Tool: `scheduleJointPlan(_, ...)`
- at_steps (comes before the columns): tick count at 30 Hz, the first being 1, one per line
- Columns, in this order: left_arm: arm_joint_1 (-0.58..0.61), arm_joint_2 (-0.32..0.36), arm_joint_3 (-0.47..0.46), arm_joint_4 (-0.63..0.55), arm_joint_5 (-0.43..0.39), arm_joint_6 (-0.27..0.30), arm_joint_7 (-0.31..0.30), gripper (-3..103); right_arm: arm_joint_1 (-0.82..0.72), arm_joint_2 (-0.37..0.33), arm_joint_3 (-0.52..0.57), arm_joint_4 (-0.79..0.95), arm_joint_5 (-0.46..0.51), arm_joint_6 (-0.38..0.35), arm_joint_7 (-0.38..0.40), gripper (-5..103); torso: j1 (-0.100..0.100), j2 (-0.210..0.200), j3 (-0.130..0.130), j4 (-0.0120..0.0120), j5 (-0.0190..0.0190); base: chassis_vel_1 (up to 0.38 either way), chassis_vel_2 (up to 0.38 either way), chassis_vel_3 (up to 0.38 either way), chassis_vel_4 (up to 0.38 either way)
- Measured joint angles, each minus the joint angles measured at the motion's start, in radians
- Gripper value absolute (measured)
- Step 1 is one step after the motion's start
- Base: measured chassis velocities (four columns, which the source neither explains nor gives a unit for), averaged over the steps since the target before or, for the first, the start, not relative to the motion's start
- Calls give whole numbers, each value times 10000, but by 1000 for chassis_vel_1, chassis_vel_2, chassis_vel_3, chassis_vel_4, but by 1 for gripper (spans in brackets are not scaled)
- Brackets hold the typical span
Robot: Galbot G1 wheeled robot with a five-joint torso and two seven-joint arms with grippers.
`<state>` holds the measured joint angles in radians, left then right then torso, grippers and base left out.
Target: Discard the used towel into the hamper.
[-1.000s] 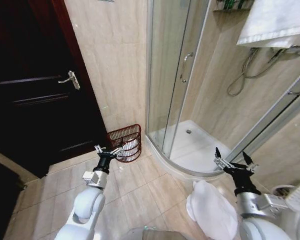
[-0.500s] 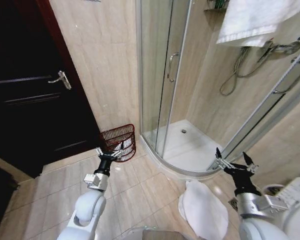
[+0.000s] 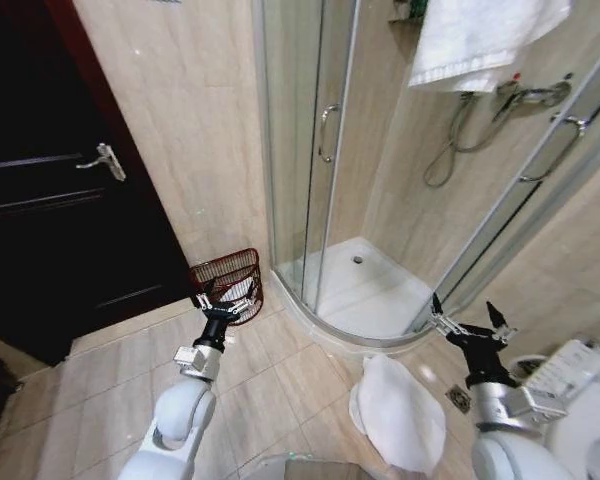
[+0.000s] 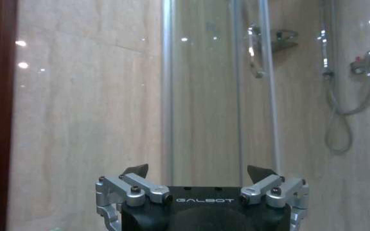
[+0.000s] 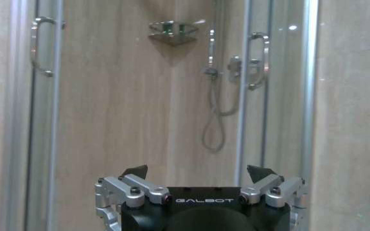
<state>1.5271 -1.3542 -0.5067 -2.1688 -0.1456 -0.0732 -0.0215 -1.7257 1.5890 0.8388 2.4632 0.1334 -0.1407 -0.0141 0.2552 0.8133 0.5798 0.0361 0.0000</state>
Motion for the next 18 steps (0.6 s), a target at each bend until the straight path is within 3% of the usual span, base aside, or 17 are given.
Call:
scheduleJointPlan(13,-74,-137,49,195,-209,-459,74,100,-47,49,-31,-37,-7,18,-62,100,0,0,0,3,0,-50,-46,-54,-55)
scheduleJointPlan(18,-45,-164,47,-5,-227,-223,67,100,-35,61,-44,-40,-7,67,-86,100,0,1,1,2,1,0,0,0,0)
